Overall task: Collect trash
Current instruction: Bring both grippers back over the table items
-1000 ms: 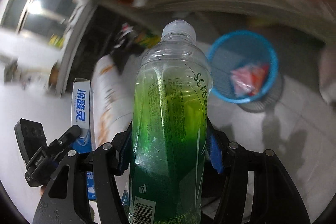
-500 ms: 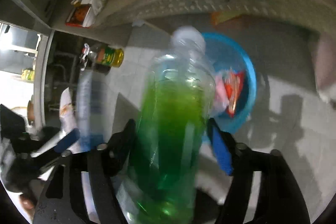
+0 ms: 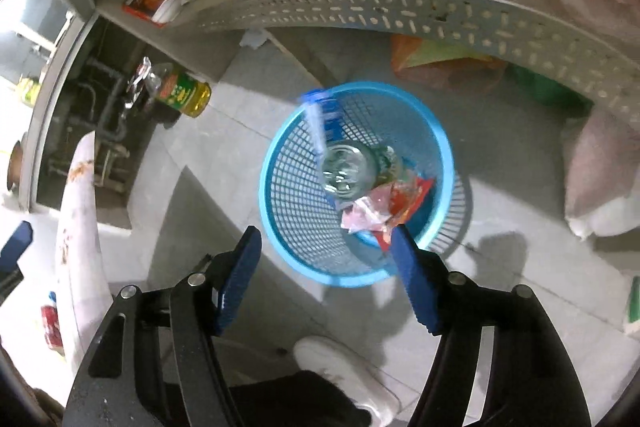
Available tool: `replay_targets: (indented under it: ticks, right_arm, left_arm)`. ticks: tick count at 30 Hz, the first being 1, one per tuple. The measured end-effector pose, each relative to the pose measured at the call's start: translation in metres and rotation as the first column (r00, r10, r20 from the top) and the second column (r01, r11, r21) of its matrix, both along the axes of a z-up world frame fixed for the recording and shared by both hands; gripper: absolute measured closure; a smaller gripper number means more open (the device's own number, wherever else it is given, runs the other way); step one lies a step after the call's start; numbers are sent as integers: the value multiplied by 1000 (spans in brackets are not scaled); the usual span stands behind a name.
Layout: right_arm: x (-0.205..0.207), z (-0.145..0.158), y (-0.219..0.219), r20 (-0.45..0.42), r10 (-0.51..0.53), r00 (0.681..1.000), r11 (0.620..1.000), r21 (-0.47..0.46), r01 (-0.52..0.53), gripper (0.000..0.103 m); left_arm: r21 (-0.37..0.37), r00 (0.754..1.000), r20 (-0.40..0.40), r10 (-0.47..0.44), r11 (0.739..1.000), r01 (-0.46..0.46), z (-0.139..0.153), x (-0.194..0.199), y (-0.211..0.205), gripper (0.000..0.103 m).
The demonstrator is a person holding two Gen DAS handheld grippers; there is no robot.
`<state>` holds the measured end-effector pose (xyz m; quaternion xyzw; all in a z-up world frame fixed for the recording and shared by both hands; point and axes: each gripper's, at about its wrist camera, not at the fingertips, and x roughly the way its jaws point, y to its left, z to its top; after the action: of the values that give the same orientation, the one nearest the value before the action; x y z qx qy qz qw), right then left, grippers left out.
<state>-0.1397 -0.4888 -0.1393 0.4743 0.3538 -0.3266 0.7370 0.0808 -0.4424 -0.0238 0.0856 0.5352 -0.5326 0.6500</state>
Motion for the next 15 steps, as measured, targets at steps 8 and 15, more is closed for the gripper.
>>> replay_targets:
  ticks: [8,15]
  right_arm:
    - [-7,43,37,13,58,998,994,-91,-57,37]
    - [6,100,66,94,126,988,981,-161,-110,29]
  left_arm:
    - [-87,1000,9,16,996,-15,33,-3,105,30]
    - [-124,980,89,178,978,-167,47,10,240,30]
